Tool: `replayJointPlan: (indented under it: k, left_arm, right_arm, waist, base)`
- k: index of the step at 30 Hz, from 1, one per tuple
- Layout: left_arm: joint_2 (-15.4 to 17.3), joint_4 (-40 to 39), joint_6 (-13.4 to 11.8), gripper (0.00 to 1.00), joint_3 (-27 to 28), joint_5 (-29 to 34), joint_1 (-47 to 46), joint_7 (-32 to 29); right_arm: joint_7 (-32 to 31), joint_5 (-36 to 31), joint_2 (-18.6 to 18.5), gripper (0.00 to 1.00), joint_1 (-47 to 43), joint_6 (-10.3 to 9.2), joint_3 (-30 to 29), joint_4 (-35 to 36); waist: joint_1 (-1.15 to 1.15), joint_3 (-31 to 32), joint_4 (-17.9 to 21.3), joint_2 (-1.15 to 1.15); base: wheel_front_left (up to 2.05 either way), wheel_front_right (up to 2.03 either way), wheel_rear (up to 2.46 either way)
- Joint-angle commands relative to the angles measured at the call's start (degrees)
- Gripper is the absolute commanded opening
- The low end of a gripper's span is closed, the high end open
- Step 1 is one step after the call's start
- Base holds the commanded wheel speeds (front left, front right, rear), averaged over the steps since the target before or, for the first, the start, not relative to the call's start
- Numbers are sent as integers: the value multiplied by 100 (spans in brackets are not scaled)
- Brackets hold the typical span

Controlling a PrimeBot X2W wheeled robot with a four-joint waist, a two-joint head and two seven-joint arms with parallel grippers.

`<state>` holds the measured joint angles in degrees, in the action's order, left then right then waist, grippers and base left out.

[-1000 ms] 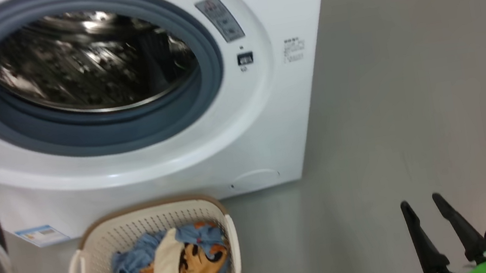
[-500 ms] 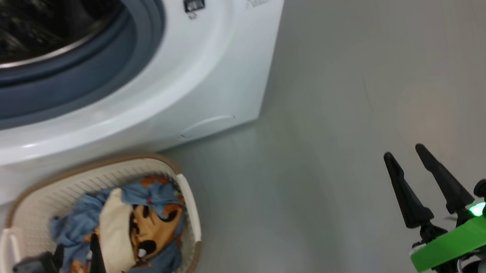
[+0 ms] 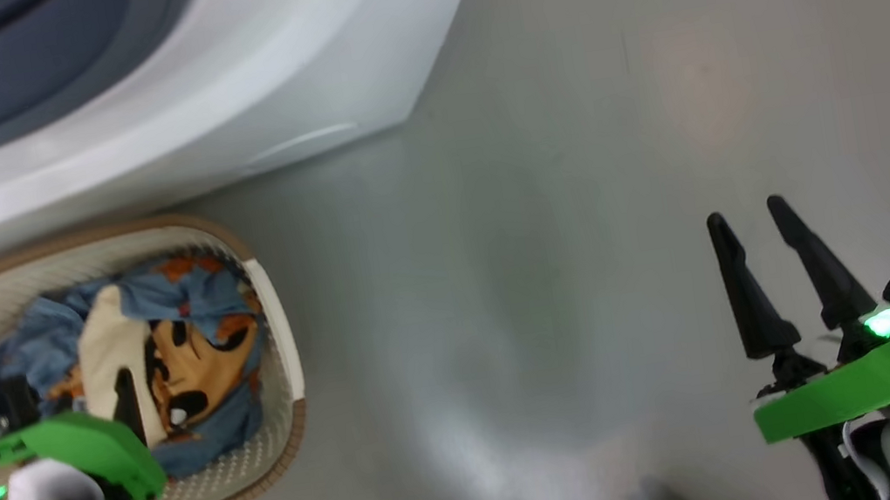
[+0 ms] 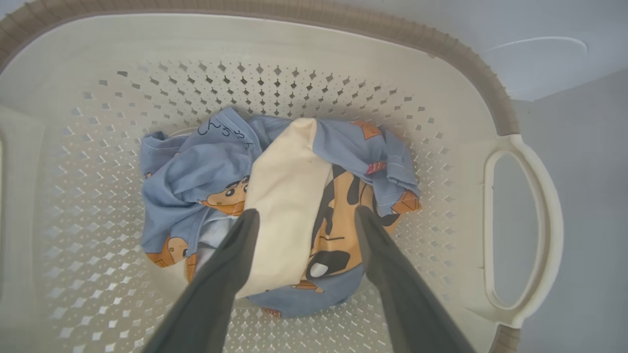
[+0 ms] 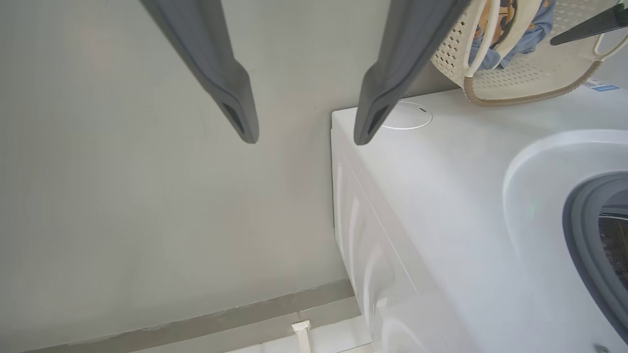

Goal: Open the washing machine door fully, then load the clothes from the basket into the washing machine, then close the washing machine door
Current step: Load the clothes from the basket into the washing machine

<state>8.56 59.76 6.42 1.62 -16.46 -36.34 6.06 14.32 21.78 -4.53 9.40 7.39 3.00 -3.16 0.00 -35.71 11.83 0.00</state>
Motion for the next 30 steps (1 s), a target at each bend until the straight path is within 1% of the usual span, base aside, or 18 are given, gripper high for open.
replayJointPlan:
  k: [1,10,13,21,30]
  left_arm:
    - [229,1,16,100,106,3,-22,39]
    - [367,810,57,100,-173,91,-883,-198]
    - [403,993,-30,100,-243,144,-1071,-217]
    - [340,1221,-26,100,-396,166,-1478,-160]
    - [233,1342,-115,100,-492,144,-1619,-148]
  right_arm:
    - [68,44,-78,100,-10,10,100,148]
    - [68,106,-213,100,145,10,-68,342]
    - [68,123,-242,100,170,10,-106,402]
    - [68,195,-281,100,168,10,-201,584]
    - [68,247,-307,100,169,10,-294,684]
  waist:
    - [0,-419,127,0]
    - [0,-1079,95,0]
    - [0,-1212,90,0]
    - [0,-1512,70,0]
    - [0,-1622,69,0]
  base:
    - [0,0,0]
    - [0,0,0]
    - [0,0,0]
    - [0,0,0]
    - [0,0,0]
